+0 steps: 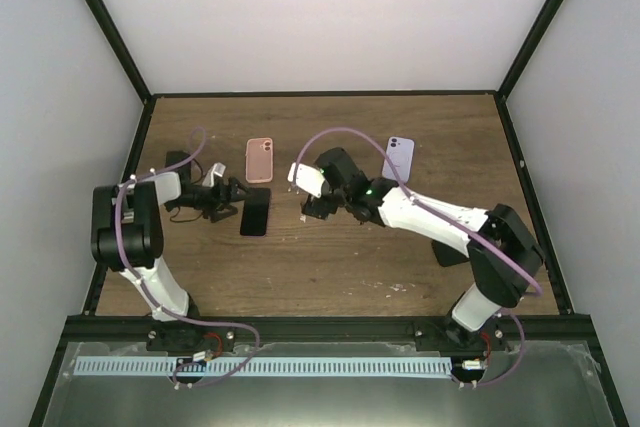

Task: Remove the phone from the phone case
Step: Place the phone at the center of the board, then pick up the phone at the center of the board.

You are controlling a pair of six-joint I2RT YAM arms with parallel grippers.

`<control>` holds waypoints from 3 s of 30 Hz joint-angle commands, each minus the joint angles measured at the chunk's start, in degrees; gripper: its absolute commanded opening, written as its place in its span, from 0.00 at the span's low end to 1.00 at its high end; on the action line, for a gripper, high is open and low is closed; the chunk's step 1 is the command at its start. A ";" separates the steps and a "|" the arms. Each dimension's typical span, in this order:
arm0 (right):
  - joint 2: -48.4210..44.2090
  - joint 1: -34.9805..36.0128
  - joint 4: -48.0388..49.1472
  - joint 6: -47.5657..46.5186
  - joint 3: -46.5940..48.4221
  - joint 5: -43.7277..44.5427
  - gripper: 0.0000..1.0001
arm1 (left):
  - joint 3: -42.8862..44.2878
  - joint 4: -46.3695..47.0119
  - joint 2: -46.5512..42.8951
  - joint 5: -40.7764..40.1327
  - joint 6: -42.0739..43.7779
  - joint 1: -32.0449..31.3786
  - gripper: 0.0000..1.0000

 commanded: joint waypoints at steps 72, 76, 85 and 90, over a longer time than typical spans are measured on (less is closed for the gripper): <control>22.57 -39.99 -16.89 25.77 8.92 -4.70 0.85 | -3.86 12.28 -37.81 -25.75 2.45 -0.87 1.00; 23.85 -39.92 -19.31 29.90 13.02 -6.14 0.94 | -3.97 12.88 -37.70 -26.07 2.09 -0.90 1.00; 29.36 -38.24 -22.21 40.57 16.83 -3.70 0.97 | -4.15 13.85 -37.92 -28.34 1.50 -0.98 1.00; 30.80 -37.33 -22.01 41.83 17.26 -2.24 0.90 | -3.44 14.13 -37.31 -30.74 1.12 -1.12 1.00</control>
